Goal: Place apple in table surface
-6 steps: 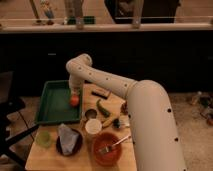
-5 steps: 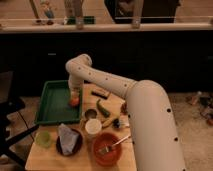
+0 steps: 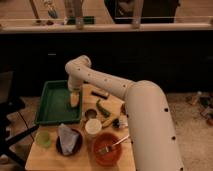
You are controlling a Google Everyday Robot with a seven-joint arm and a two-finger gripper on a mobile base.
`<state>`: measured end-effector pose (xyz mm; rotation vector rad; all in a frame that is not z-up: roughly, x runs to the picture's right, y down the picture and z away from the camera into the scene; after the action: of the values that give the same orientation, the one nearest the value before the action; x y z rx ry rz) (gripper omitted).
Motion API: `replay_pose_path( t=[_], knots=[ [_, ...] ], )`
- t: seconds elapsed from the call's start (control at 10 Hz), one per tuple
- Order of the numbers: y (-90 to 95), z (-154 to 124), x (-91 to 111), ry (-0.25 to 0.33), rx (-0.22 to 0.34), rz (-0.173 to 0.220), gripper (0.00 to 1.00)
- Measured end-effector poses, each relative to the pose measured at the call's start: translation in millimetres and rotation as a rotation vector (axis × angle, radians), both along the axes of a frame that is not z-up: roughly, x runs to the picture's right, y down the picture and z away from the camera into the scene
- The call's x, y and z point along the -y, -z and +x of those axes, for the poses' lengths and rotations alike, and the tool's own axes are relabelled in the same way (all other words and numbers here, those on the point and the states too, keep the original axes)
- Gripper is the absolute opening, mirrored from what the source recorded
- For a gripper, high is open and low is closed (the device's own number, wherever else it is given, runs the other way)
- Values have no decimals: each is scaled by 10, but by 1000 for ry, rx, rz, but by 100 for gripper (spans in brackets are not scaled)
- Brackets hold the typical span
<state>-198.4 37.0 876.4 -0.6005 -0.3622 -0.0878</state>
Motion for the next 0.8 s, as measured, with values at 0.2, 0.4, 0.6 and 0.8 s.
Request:
replay_pose_path(
  t=[0.2,0.4,0.6,0.8],
  knots=[
    [-76,-34,-73,12,-9,-13,80],
    [-164,-56,-156,21,-22,-25,80],
    [-266,-57,-226,24,-42,-25,80],
    [-352,-39,-266,23,-62,-14,80]
  ],
)
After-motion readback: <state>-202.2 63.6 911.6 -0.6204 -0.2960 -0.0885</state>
